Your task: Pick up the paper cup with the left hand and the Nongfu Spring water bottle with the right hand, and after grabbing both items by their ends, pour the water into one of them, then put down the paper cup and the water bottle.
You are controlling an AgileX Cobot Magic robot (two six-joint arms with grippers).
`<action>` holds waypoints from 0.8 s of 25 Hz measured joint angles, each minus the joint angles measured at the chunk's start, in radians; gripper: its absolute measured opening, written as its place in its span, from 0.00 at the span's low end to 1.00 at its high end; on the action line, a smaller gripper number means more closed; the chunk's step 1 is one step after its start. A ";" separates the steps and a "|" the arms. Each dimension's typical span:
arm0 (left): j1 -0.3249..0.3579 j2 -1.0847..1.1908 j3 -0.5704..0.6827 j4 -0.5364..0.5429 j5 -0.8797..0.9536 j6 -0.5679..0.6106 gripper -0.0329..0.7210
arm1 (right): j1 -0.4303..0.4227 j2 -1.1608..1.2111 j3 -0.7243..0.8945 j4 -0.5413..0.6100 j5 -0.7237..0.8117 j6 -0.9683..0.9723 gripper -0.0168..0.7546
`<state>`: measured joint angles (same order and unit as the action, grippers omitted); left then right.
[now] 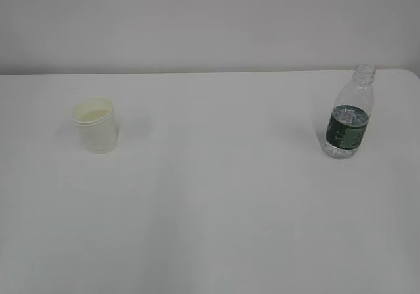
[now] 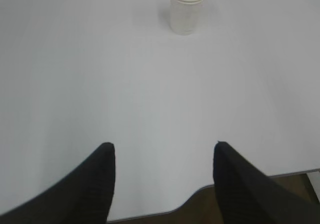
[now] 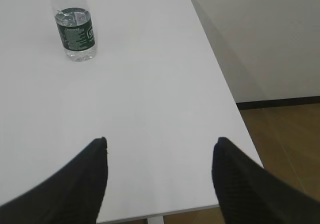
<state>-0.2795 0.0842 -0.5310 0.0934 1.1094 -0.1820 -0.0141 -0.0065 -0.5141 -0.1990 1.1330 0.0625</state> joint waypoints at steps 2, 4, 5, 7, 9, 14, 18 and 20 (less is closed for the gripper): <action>0.000 0.000 0.000 -0.006 0.000 0.000 0.63 | 0.000 0.000 0.000 0.000 0.007 0.000 0.67; 0.000 0.000 -0.002 -0.019 0.007 0.000 0.63 | 0.000 0.000 0.000 0.000 0.014 0.000 0.67; 0.000 0.000 -0.006 -0.029 0.015 0.000 0.63 | 0.000 0.000 0.000 0.000 0.014 0.000 0.67; 0.000 0.000 -0.010 -0.036 0.025 0.000 0.63 | 0.000 0.000 0.000 0.000 0.018 0.000 0.67; 0.000 0.000 -0.010 -0.036 0.027 0.000 0.63 | 0.000 0.000 0.000 0.000 0.020 0.000 0.67; 0.000 0.000 -0.010 -0.012 -0.004 0.000 0.63 | 0.000 0.000 0.015 0.001 0.020 0.000 0.67; 0.000 0.000 -0.010 0.003 -0.021 0.000 0.63 | 0.000 0.000 0.015 0.001 0.020 0.002 0.67; 0.000 0.000 -0.010 0.015 -0.023 0.000 0.62 | 0.000 0.000 0.015 0.001 0.020 0.002 0.67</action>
<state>-0.2795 0.0842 -0.5413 0.1081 1.0868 -0.1820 -0.0141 -0.0065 -0.4990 -0.1977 1.1526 0.0643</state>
